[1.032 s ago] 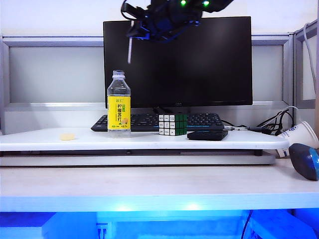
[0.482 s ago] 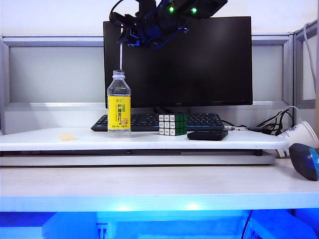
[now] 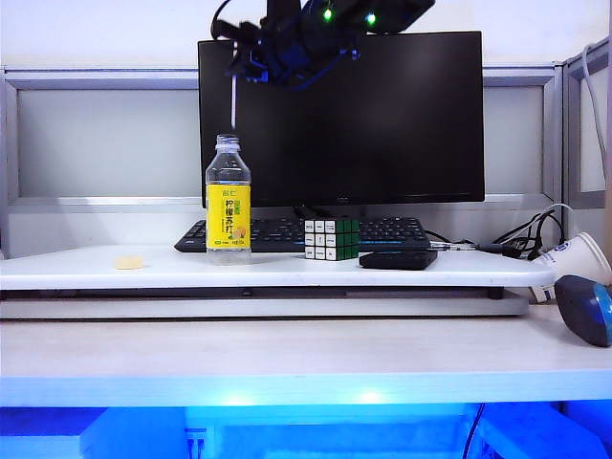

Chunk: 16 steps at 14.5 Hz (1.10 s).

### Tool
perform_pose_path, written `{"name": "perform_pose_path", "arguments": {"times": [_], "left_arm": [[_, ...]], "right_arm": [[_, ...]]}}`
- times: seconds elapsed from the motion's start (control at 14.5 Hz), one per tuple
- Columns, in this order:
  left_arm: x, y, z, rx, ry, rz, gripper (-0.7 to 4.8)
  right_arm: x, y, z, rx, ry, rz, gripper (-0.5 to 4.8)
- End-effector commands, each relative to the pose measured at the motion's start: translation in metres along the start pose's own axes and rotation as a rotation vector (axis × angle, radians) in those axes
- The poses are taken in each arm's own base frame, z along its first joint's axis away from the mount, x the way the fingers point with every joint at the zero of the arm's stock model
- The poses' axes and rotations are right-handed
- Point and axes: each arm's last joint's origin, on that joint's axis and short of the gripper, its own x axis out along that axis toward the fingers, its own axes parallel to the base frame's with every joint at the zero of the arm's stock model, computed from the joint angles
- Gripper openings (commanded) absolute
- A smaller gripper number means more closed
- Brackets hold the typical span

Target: Grab a stick from the table and stick it in a plastic bottle.

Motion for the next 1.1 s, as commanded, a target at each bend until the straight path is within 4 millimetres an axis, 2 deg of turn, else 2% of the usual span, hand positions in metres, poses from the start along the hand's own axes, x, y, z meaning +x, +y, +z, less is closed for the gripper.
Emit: {"name": "perform_pose_path", "arguments": {"times": [0.07, 0.34, 1.03, 1.1], "left_arm": [[0.0, 0.0, 0.0, 0.003, 0.002, 0.003, -0.04], [0.0, 0.0, 0.0, 0.004, 0.002, 0.007, -0.05], [0.0, 0.0, 0.0, 0.003, 0.002, 0.007, -0.04], [0.0, 0.0, 0.0, 0.003, 0.002, 0.007, -0.05]], "right_arm": [[0.004, -0.001, -0.002, -0.01, -0.029, 0.0, -0.05], [0.015, -0.003, -0.003, -0.009, -0.048, 0.005, -0.05], [0.015, -0.003, -0.009, 0.006, 0.001, 0.004, -0.02], [0.015, -0.003, -0.009, 0.006, 0.002, 0.003, 1.07]]}}
